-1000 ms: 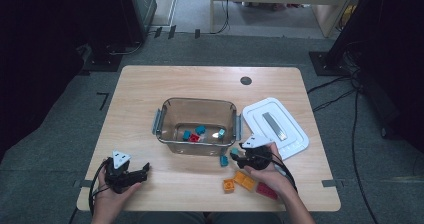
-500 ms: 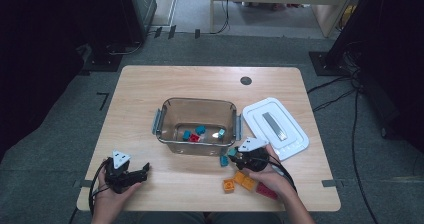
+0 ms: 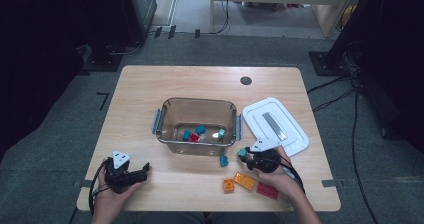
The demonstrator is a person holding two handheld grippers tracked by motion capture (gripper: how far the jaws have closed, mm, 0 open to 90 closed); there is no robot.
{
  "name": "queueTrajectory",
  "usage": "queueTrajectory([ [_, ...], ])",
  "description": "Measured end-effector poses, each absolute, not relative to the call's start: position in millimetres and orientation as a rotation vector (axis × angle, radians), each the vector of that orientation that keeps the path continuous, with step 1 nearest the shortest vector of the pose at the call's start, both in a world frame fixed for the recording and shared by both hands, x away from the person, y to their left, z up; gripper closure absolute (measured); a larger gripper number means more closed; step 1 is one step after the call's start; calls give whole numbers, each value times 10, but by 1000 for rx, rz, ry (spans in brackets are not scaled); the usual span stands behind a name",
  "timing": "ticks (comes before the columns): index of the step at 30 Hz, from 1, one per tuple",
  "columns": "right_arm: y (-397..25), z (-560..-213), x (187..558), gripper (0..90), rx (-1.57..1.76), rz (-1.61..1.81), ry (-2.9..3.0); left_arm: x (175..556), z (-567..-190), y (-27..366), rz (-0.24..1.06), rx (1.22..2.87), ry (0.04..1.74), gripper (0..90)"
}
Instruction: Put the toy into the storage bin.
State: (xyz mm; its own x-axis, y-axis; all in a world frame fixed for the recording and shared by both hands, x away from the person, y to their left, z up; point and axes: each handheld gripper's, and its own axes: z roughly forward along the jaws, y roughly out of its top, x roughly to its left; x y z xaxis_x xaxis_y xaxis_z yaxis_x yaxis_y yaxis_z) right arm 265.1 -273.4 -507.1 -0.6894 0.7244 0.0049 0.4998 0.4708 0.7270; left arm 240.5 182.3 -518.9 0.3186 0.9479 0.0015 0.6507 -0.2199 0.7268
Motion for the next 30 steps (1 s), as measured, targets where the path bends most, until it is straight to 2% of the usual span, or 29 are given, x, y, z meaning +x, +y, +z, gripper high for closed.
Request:
queueTrajectory([
  [14, -2985, -4852, 2613, 601, 1173, 1073, 2352, 2405, -5189, 1823, 608, 1960, 1408, 104],
  [30, -3034, -4330, 2624, 601, 1187, 1104, 2276, 2405, -5190, 1822, 608, 1958, 1408, 104],
])
